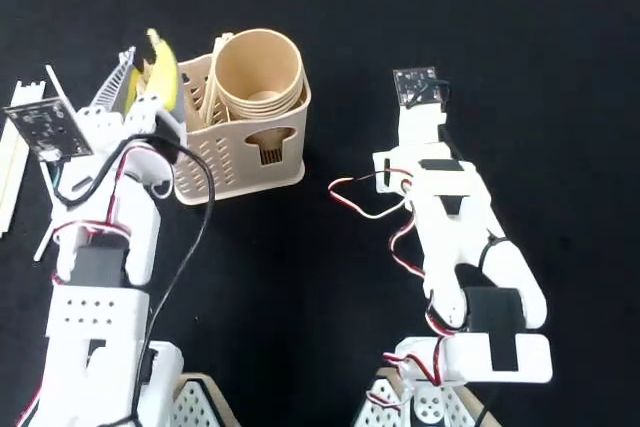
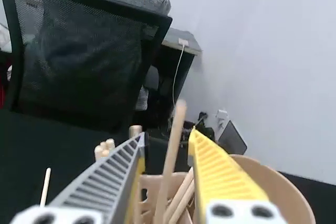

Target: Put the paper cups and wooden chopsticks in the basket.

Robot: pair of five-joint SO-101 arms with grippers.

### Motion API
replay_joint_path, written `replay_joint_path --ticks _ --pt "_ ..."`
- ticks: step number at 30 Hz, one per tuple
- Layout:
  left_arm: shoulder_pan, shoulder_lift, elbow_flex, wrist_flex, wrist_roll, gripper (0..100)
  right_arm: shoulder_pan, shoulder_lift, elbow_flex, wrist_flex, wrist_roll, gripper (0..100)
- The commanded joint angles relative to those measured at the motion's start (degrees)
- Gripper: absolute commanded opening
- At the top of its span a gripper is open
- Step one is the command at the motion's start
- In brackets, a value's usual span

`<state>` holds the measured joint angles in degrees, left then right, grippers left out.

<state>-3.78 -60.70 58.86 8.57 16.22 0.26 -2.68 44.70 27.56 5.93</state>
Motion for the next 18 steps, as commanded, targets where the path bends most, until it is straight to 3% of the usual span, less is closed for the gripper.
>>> replay_joint_path --ticks 1,4,7,13,18 --pt "-1.8 -3.6 -5.1 6.2 -1.5 15 -1.0 -0.2 -3.2 0.2 0.5 1.1" --pt "-6.6 -4.4 -12.0 14.4 -6.3 15 -1.0 -0.2 -3.2 0.3 0.5 1.1" --pt "-12.5 -2.3 -22.3 28.7 -6.8 15 -1.0 -0.2 -3.2 0.3 0.5 1.1" --pt "-20.2 13.3 -42.8 52.3 -6.9 15 -1.0 -0.2 -3.2 0.3 0.5 1.1" --pt "-26.1 27.3 -52.3 60.6 -9.1 15 -1.0 -0.2 -3.2 0.4 0.5 1.1"
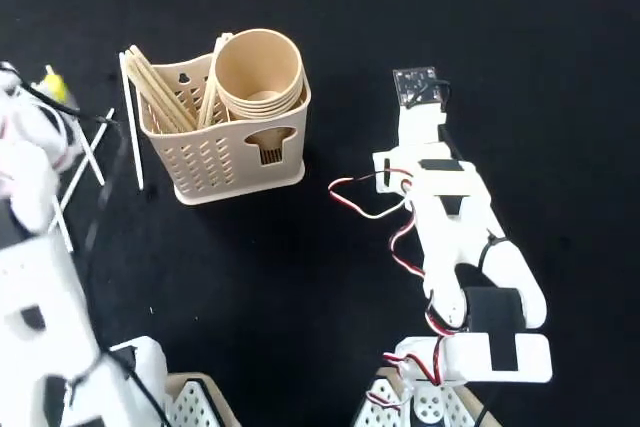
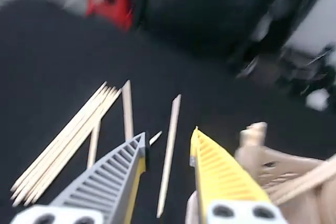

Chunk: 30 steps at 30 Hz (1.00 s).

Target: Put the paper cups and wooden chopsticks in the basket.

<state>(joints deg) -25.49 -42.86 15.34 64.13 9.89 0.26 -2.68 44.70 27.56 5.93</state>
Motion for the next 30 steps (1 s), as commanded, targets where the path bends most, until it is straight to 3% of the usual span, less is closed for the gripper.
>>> replay_joint_path --ticks 1,8,15,30 --pt "-5.2 12.0 -9.4 5.2 -4.0 15 -1.0 -0.2 -3.2 0.4 0.5 1.1" --pt "-10.7 28.4 -9.9 1.6 -11.4 15 -1.0 -0.2 -3.2 0.4 0.5 1.1" --pt "-13.0 44.9 -10.3 -11.3 -12.8 15 -1.0 -0.2 -3.1 0.4 0.5 1.1" --pt "-12.8 73.7 -31.3 -10.5 -12.7 14 -1.0 -0.2 -3.1 0.3 0.5 1.1"
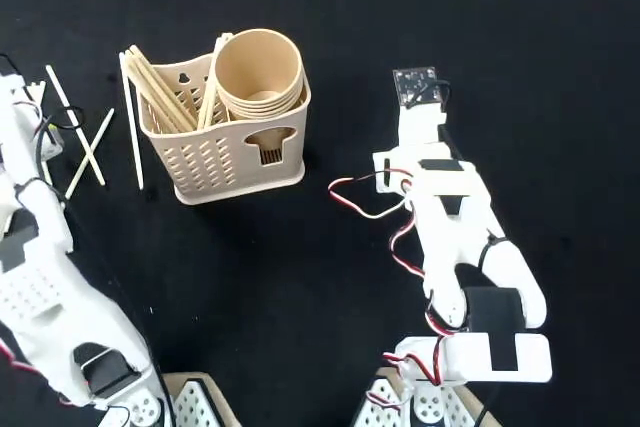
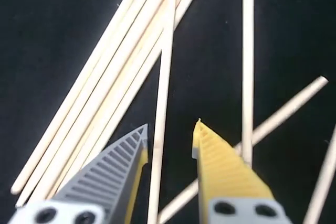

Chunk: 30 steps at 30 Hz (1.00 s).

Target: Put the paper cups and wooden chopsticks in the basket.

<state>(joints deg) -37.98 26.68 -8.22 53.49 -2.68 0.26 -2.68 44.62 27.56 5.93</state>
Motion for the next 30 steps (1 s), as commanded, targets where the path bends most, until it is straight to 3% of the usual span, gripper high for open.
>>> replay_joint_path --ticks 1,9,13,24,30 --pt "-0.3 6.1 -9.0 0.2 -0.2 14 -1.0 -0.2 -3.0 0.3 0.5 1.1" --pt "-0.2 17.1 -22.3 8.3 -0.2 14 -1.0 -0.2 -3.0 0.3 0.5 1.1" --pt "-0.2 20.7 -30.5 14.6 -0.2 3 -1.0 -0.2 -3.0 0.3 0.5 1.1" --pt "2.5 22.1 -53.0 34.1 3.5 3 -1.0 -0.2 -3.0 0.3 0.5 1.1" --pt "7.0 22.2 -60.1 35.3 7.1 3 -0.9 -0.7 -2.9 0.4 0.5 1.1"
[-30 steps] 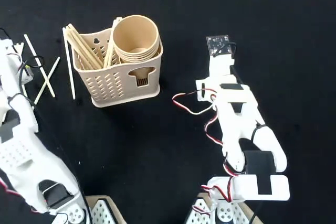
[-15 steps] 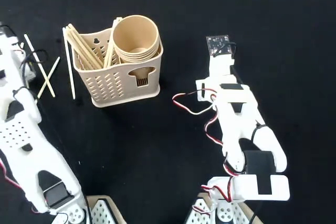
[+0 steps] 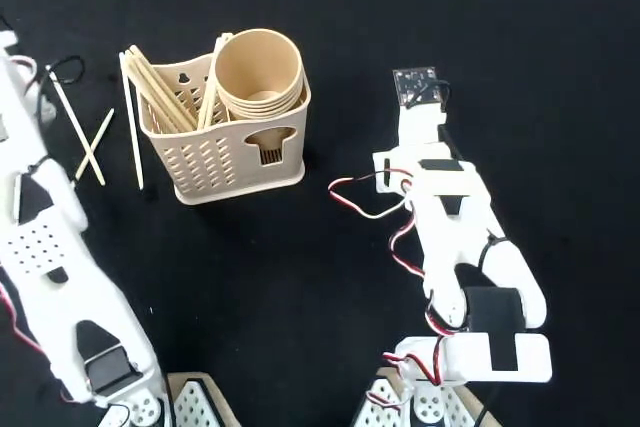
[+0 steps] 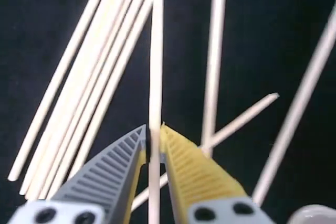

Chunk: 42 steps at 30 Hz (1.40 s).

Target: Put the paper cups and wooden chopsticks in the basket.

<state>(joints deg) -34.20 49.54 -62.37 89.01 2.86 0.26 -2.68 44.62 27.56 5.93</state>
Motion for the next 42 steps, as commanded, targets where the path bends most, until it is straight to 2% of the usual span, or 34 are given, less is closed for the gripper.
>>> replay_joint_path --ticks 1,7,15,22,27,30,37,42 --pt "4.1 -0.4 -5.8 -1.7 1.6 3 -0.9 -0.7 -2.9 0.4 0.5 1.1" --pt "4.8 6.9 -5.8 -11.0 1.2 3 -0.8 -0.7 -2.9 0.4 0.5 1.1" --pt "2.0 13.9 -6.2 -15.7 1.3 3 -1.0 -0.7 -3.0 0.4 0.5 1.1" --pt "2.1 13.5 -6.3 -15.6 1.5 3 -1.0 -0.5 -3.0 0.4 0.5 1.1" --pt "2.2 12.0 -13.6 -8.4 1.7 3 -1.0 -0.4 -3.0 0.3 0.5 1.1" --pt "3.2 12.7 -17.6 -8.2 1.7 3 -1.0 -0.3 -3.0 0.3 0.5 1.1" --pt "4.7 20.2 -19.7 -15.7 1.6 3 -0.9 -0.3 -3.0 0.4 0.5 1.1" --pt "4.0 25.6 -21.7 -17.1 1.7 4 -0.9 -0.5 -3.0 0.4 0.5 1.1"
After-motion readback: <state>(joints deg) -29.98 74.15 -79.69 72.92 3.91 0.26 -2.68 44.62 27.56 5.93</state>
